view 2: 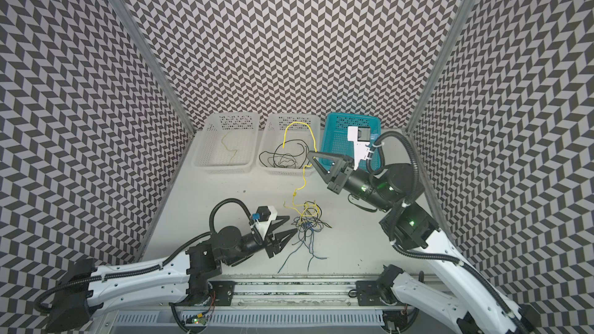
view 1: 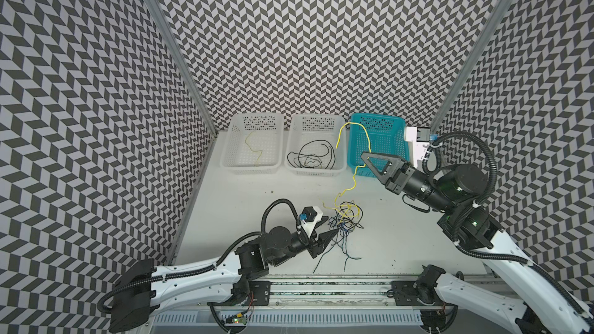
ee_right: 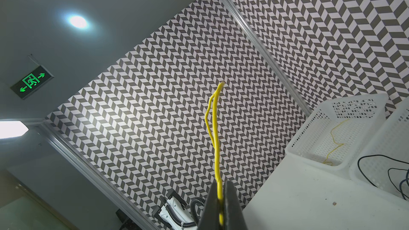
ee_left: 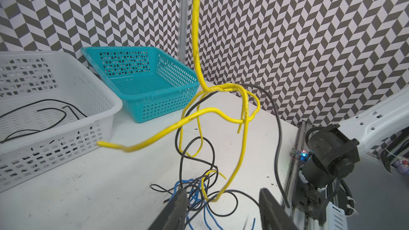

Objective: Untangle the cables

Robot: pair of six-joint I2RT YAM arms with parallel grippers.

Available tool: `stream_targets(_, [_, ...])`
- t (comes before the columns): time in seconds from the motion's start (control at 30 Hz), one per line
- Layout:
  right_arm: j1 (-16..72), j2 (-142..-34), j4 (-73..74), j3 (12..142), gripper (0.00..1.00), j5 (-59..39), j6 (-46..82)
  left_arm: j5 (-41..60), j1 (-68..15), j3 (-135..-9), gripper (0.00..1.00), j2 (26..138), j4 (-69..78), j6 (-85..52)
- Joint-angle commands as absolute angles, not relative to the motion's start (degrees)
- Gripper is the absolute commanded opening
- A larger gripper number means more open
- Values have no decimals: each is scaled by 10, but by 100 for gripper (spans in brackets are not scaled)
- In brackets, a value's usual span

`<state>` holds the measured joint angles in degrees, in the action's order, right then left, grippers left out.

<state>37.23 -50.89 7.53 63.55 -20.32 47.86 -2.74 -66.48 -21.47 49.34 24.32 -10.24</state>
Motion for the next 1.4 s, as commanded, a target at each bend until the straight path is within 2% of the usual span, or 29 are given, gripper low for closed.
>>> stream_targets(0.0, [374, -512, 123, 650, 0, -218, 495, -21, -669, -244, 53, 516, 276, -89])
stream_targets(0.2, [376, -515, 119, 658, 0, -220, 496, -6, -668, -252, 49, 548, 296, -92])
stream_targets(0.37, [381, -515, 124, 655, 0, -222, 502, -20, -668, -254, 31, 550, 291, -88])
stream_targets(0.87, [390, -507, 114, 661, 0, -205, 487, -46, -667, -258, 1, 553, 275, -89])
stream_targets(1.1, [387, -479, 58, 646, 0, -95, 423, -66, -667, -244, 0, 484, 210, -101])
stream_targets(1.37, [374, -464, -68, 671, 0, 76, 283, -118, -661, -185, 0, 287, 104, -146])
